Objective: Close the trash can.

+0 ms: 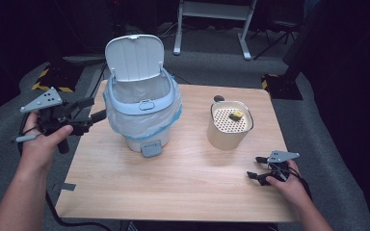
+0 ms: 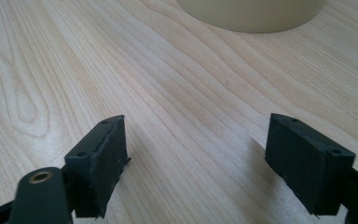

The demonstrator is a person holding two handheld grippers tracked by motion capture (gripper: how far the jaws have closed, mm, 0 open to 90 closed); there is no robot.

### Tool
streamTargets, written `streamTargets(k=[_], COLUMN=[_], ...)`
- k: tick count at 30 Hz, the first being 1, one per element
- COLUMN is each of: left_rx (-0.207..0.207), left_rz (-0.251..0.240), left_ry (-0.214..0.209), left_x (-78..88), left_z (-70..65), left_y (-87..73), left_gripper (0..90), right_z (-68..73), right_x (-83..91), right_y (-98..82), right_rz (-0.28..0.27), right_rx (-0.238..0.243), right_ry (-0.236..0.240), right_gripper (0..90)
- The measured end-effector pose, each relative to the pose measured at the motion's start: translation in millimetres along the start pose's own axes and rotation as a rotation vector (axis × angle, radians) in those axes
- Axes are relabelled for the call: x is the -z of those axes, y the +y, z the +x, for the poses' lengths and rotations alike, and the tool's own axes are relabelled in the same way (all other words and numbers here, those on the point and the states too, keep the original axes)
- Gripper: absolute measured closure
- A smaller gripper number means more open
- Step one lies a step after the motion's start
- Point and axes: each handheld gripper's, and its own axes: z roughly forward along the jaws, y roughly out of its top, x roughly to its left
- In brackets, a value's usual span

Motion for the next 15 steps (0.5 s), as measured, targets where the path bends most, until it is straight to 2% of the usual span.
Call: streamTargets(k=[3,8,15], left_rx=[-0.023,-0.028,-0.03], left_rz=[-0.005,-0.058,-0.084], left_ry=[0.025,0.056,0.112], left_x=[0.0,0.6,-12.5], left_z=[1.6,5.7,13.8], left_y=[11.7,34.4,56.4], left_gripper=[28.5,28.5,27.7], right_z=[-1.1,-1.8,-1.5], right_x=[-0.7,-1.6,-1.8], right_y=[0.6,1.3,1.4], right_rz=[-0.001,-0.002,-0.002], right_rx=[0.002,0.0,0.002], right_ry=[0.003,0.001,0.0], right_gripper=[20.8,20.7,20.7])
